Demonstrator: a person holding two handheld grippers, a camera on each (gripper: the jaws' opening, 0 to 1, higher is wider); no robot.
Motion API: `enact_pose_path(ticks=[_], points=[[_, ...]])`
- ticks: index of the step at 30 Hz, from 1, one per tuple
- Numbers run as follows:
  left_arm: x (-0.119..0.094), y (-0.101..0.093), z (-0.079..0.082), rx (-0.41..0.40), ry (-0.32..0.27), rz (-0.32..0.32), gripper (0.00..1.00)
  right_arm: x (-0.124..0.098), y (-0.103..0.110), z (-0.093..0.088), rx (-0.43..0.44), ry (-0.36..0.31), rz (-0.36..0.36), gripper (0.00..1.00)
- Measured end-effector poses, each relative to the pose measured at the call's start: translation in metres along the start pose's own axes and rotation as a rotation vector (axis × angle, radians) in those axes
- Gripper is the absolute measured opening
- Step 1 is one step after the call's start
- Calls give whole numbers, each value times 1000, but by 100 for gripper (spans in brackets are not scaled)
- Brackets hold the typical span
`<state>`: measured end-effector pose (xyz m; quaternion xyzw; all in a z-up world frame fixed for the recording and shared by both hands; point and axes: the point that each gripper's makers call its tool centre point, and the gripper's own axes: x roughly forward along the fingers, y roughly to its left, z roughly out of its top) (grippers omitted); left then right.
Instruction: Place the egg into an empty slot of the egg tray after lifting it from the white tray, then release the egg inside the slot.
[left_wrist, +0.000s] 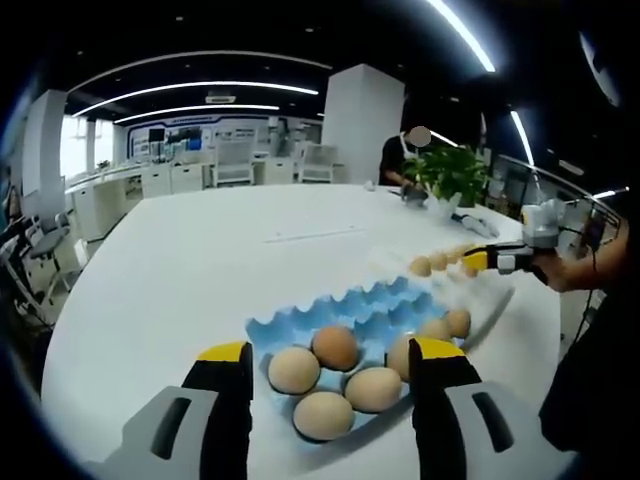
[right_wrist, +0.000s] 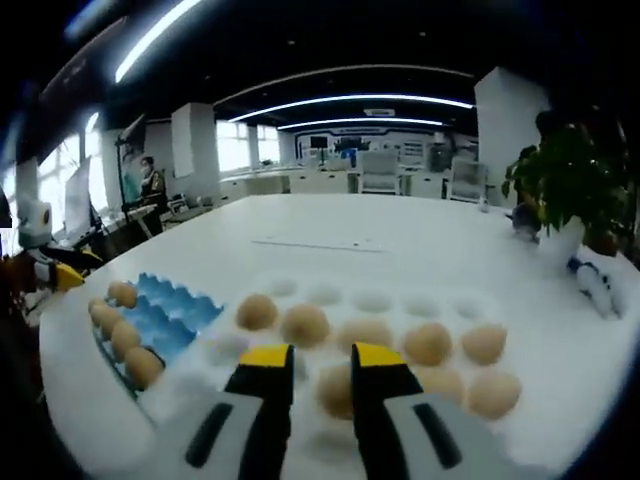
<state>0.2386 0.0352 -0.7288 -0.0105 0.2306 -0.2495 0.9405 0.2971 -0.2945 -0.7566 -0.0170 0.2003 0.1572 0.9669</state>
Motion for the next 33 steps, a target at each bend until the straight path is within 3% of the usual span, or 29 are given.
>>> enact_pose_path(ticks=[6, 11, 14, 15, 17, 20, 24, 33], points=[[0, 0, -1, 0, 5, 4, 62, 0, -11, -15, -4, 40, -40, 22], [-2, 0, -1, -2, 4, 6, 61, 2, -12, -17, -6, 42, -40, 25], [-2, 0, -1, -3, 4, 9, 61, 8, -11, -22, -147, 67, -36, 27], [-3, 0, -1, -2, 4, 9, 61, 9, -10, -23, -151, 71, -40, 26], [-3, 0, -1, -2, 1, 9, 61, 8, -11, -22, -93, 70, -27, 26], [-3, -1, -1, 1, 5, 6, 61, 6, -11, -21, -111, 67, -36, 25], [-5, 0, 1, -6, -4, 10, 61, -2, -14, -11, -37, 32, -39, 25], [-4, 0, -1, -1, 1, 14, 61, -9, -8, 3, -28, 3, -17, 25]])
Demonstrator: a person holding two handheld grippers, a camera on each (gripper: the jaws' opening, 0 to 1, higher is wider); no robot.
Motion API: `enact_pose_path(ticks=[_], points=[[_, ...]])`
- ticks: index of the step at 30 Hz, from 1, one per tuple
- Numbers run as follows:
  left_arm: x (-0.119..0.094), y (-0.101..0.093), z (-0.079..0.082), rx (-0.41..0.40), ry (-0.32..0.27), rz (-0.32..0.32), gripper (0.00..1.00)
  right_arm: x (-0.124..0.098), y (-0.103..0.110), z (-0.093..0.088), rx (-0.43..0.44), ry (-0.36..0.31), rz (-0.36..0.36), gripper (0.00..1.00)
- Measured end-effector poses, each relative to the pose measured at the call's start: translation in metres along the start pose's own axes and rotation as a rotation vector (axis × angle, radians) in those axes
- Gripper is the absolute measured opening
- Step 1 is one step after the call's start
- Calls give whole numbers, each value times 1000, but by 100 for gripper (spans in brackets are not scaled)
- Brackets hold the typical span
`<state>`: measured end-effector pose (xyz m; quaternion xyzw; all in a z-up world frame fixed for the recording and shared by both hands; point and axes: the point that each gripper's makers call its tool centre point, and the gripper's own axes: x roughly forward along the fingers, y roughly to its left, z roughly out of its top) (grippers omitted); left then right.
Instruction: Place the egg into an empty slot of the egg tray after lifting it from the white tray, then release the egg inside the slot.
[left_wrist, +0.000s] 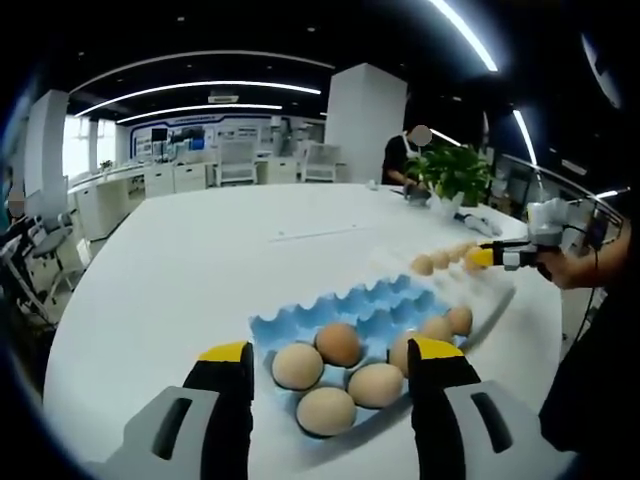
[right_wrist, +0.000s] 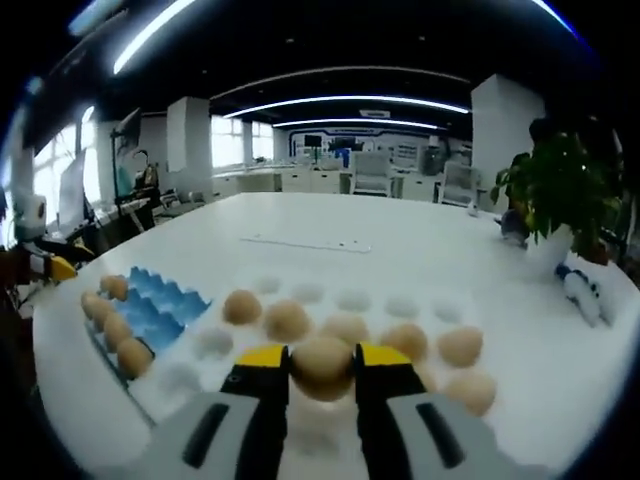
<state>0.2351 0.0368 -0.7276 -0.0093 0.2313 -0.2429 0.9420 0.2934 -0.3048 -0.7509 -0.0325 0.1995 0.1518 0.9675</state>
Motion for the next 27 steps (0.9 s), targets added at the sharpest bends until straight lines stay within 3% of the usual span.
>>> enact_pose_path(ticks=[18, 27], points=[[1, 2, 0, 7, 1, -6, 61, 5, 22, 8, 24, -18, 84, 25], [3, -2, -1, 9, 5, -17, 61, 18, 83, 18, 20, -27, 227, 25]])
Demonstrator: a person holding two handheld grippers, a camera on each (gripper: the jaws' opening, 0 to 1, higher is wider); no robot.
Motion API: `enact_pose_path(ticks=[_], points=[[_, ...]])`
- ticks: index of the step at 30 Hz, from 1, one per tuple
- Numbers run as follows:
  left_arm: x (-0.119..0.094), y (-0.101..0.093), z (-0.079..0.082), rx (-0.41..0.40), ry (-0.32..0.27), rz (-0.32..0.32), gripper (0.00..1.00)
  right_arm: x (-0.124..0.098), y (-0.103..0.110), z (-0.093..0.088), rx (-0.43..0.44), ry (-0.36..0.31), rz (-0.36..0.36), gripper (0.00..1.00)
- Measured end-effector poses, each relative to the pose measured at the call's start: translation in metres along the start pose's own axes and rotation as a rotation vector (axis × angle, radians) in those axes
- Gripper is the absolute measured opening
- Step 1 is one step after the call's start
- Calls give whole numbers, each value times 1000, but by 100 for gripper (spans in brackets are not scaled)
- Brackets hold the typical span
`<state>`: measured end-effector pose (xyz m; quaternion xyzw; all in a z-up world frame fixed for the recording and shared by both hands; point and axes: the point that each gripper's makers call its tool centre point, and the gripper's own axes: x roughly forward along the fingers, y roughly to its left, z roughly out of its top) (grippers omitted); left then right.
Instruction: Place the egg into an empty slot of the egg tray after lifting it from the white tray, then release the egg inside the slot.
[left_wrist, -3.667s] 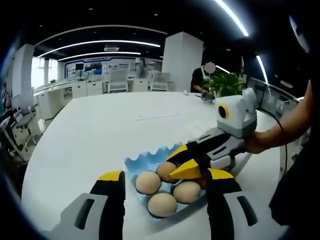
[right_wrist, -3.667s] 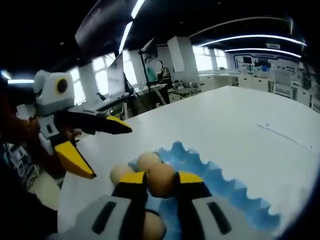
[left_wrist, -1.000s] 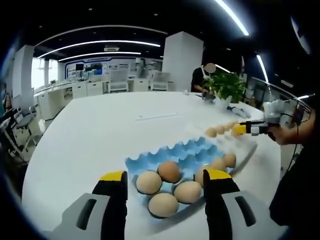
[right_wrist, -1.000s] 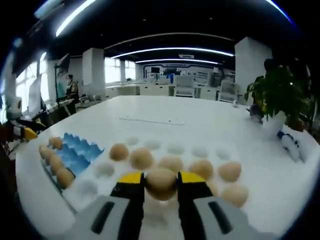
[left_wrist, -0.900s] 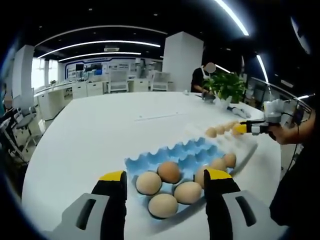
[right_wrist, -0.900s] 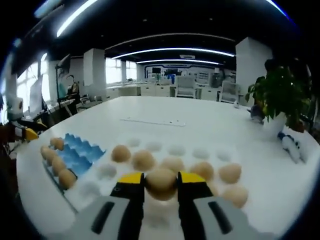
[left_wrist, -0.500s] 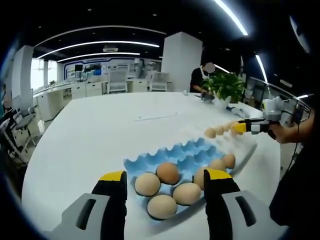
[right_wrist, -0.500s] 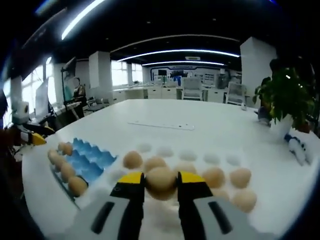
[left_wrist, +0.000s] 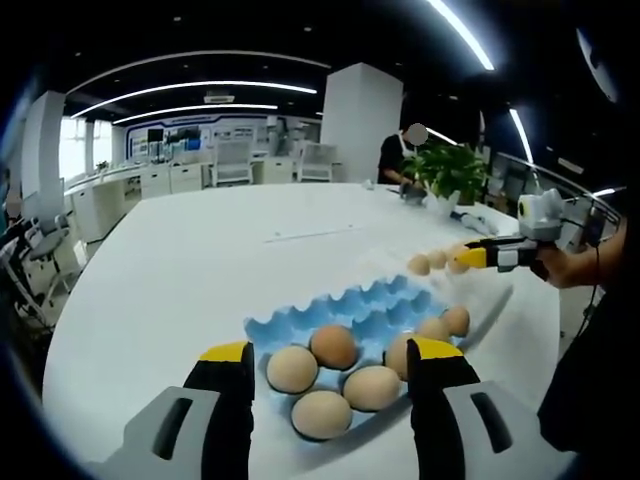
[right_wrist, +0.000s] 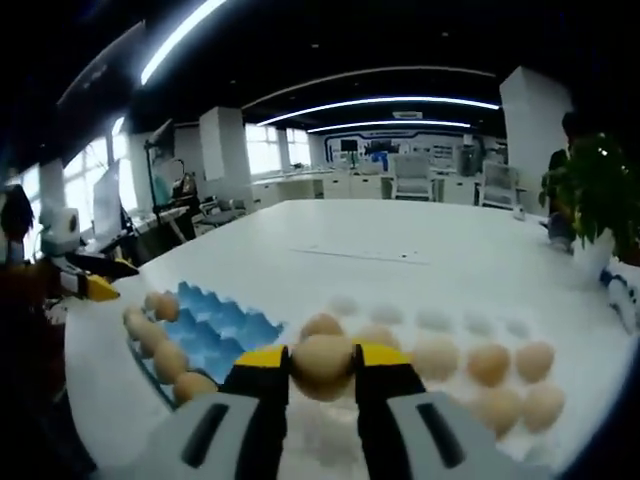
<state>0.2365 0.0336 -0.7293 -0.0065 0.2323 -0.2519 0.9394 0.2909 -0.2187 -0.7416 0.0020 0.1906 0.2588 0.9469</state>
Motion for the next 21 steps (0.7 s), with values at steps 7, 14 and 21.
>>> enact_pose_path(ticks=[7, 14, 21], points=[[1, 1, 0, 4, 1, -3, 60, 25, 57, 9, -6, -5, 145, 25], [1, 0, -1, 3, 3, -3, 61, 55, 110, 10, -25, 1, 275, 25], [1, -1, -1, 1, 2, -2, 60, 82, 152, 13, -98, -4, 383, 25]])
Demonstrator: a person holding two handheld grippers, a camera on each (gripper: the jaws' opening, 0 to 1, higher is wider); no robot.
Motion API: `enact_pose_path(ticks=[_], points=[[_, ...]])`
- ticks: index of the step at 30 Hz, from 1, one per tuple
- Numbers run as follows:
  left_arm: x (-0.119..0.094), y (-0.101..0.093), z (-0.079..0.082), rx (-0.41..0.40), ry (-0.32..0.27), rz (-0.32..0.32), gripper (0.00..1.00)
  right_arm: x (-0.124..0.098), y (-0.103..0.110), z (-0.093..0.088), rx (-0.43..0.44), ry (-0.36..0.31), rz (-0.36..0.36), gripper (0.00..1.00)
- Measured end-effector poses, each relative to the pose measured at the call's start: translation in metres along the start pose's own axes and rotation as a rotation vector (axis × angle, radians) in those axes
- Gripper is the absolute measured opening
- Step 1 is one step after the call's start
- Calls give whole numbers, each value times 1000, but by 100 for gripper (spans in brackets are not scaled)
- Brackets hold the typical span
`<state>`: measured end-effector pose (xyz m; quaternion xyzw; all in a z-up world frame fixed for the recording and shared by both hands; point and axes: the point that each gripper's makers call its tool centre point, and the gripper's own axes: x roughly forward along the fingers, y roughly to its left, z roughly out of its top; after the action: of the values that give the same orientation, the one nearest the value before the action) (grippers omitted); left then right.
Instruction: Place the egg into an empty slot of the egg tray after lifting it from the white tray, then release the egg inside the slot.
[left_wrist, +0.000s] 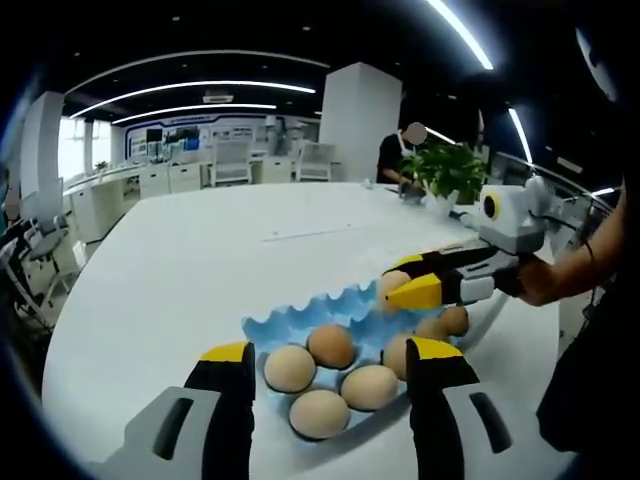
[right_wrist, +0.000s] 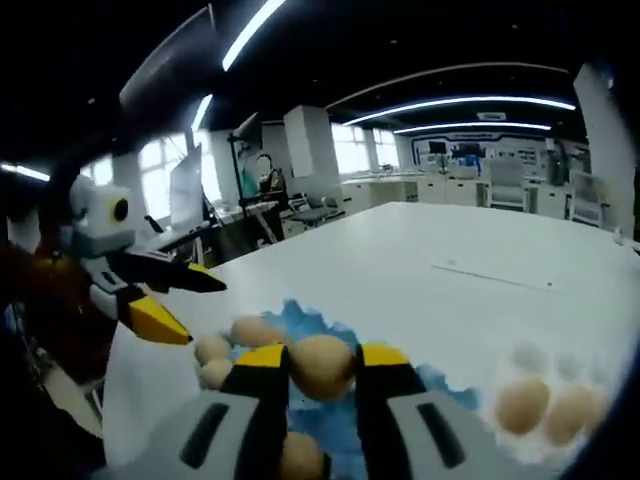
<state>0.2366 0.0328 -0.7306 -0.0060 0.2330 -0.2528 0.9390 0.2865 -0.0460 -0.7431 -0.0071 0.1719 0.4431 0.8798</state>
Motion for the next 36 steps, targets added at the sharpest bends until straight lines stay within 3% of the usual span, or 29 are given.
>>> enact_pose_path(ticks=[7, 15, 22, 36], points=[[-3, 3, -2, -3, 4, 10, 60, 13, 7, -8, -7, 26, 31, 25], [-2, 4, -2, 0, 5, 12, 60, 13, 9, -22, 24, 54, 46, 25], [-1, 1, -2, 5, 5, 3, 60, 16, 9, -23, 102, 67, 59, 26], [-3, 0, -3, 19, 13, 3, 59, 18, 11, -23, 87, 68, 80, 26]])
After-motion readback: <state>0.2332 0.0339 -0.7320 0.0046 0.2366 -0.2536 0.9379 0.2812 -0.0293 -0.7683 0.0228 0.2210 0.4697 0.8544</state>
